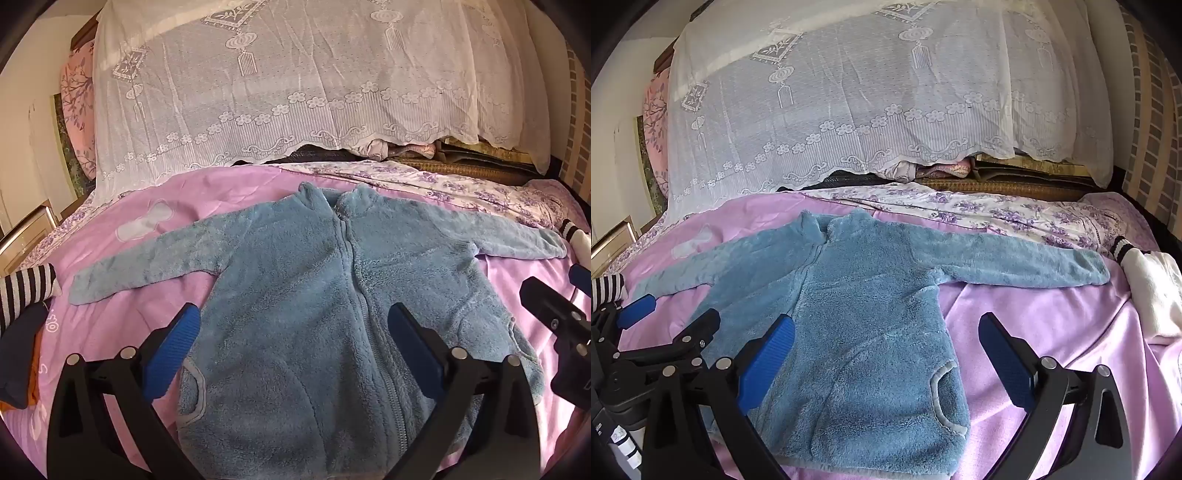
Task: Fold small clothes
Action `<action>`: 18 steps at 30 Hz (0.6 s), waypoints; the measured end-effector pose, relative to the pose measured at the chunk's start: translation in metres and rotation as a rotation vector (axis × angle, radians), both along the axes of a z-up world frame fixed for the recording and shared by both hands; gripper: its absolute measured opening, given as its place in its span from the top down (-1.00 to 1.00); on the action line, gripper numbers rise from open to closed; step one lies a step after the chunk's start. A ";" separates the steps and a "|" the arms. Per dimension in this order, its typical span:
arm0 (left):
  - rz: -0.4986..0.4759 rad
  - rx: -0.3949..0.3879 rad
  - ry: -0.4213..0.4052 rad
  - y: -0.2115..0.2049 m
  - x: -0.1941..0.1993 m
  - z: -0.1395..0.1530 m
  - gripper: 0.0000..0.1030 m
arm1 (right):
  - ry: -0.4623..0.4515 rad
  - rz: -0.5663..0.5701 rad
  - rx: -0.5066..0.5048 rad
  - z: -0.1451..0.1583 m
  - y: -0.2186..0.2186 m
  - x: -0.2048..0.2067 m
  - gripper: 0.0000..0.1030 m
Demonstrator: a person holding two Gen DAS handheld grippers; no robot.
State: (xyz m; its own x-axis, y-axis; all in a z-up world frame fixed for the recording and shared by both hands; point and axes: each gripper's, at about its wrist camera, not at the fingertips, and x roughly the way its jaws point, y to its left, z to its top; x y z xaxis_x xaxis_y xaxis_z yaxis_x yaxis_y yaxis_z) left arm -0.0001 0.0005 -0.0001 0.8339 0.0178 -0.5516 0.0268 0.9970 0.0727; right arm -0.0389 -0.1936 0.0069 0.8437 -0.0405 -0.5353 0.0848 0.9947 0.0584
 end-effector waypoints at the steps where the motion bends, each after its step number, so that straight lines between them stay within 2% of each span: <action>1: 0.006 0.006 -0.002 0.001 0.000 0.000 -0.92 | -0.001 0.000 0.000 0.000 0.000 0.000 -0.93; 8: 0.013 0.041 -0.001 -0.002 -0.002 -0.005 -0.92 | -0.003 0.000 0.001 -0.001 0.000 -0.001 -0.93; 18: 0.015 0.022 0.015 0.001 0.002 -0.002 -0.92 | -0.003 0.000 0.001 -0.003 0.000 0.000 -0.93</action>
State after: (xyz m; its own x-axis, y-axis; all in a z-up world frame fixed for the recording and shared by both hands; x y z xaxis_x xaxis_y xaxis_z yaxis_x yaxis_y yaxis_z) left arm 0.0022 0.0011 -0.0018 0.8248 0.0426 -0.5638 0.0131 0.9954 0.0944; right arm -0.0391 -0.1935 0.0040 0.8452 -0.0402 -0.5329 0.0851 0.9946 0.0599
